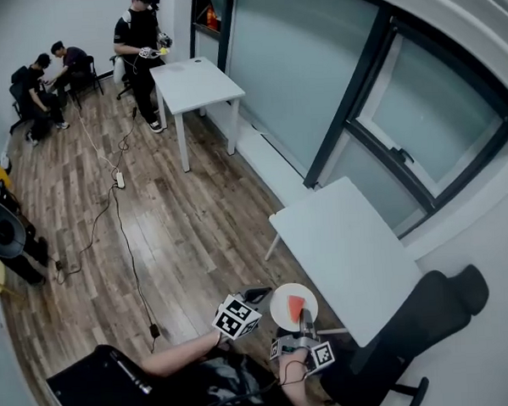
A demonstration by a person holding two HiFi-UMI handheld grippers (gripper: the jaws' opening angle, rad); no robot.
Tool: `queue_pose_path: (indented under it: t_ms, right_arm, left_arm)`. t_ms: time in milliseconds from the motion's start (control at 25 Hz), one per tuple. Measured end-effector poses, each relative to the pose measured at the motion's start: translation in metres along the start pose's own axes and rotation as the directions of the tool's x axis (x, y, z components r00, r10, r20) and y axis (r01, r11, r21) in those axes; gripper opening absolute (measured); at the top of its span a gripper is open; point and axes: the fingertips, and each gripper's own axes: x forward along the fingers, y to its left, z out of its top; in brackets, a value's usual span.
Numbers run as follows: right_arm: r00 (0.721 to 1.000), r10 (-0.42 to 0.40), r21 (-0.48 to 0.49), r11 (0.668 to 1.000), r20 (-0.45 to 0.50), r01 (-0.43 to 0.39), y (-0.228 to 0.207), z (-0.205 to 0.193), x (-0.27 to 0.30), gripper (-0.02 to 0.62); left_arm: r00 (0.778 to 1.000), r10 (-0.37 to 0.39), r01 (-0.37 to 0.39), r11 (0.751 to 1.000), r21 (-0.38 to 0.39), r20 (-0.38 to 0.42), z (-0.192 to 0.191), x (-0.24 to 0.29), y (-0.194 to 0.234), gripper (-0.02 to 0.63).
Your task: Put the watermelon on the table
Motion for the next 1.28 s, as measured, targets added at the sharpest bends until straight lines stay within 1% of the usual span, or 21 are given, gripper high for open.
queue_pose_path:
  t_ms: [120,240,320,440,600,760,880,1000,1120,1280]
  right_arm:
    - [1.0,0.011,0.012,1.0,0.027,-0.011,0.003,0.004,0.022,0.025]
    - [0.998,-0.033,0.044,0.999,0.057,0.031,-0.002,0.017,0.04,0.025]
    - [0.996,-0.057,0.054,0.997,0.063,0.054,-0.007,0.029,0.054,0.025]
    - [0.996,-0.063,0.045,0.997,0.056,0.061,-0.002,0.051,0.089,0.025]
    - [0.999,-0.034,0.006,0.999,0.022,0.034,0.024,0.083,0.142,0.025]
    - [1.0,-0.007,-0.018,1.0,-0.01,0.006,0.042,0.115,0.195,0.025]
    - [0.999,-0.021,-0.025,1.0,-0.037,0.02,0.043,0.131,0.221,0.025]
    - [0.996,-0.069,-0.026,0.997,-0.054,0.068,0.033,0.145,0.243,0.025]
    - [0.992,-0.109,-0.038,0.994,-0.061,0.107,0.021,0.156,0.267,0.025]
    - [0.992,-0.108,-0.054,0.993,-0.058,0.105,0.022,0.165,0.314,0.025]
  left_arm:
    - [1.0,-0.027,0.027,0.999,0.02,-0.003,0.01,0.022,0.018,0.006]
    - [0.999,-0.037,0.037,0.999,-0.012,-0.028,0.014,0.048,0.03,0.006]
    - [0.998,-0.044,0.043,0.999,-0.018,-0.044,0.014,0.066,0.031,0.006]
    - [0.996,-0.054,0.053,0.998,-0.025,-0.066,0.023,0.102,0.038,0.006]
    - [0.997,-0.055,0.054,0.998,-0.018,-0.054,0.057,0.154,0.048,0.006]
    - [0.999,-0.003,0.004,1.0,0.024,-0.04,0.089,0.199,0.066,0.006]
    - [0.998,0.042,-0.04,0.999,0.031,-0.041,0.104,0.22,0.082,0.006]
    - [0.996,0.068,-0.068,0.998,0.002,-0.057,0.106,0.238,0.098,0.006]
    - [0.993,0.08,-0.081,0.997,-0.01,-0.091,0.102,0.256,0.114,0.006]
    - [0.991,0.068,-0.068,0.998,-0.001,-0.118,0.105,0.29,0.142,0.006]
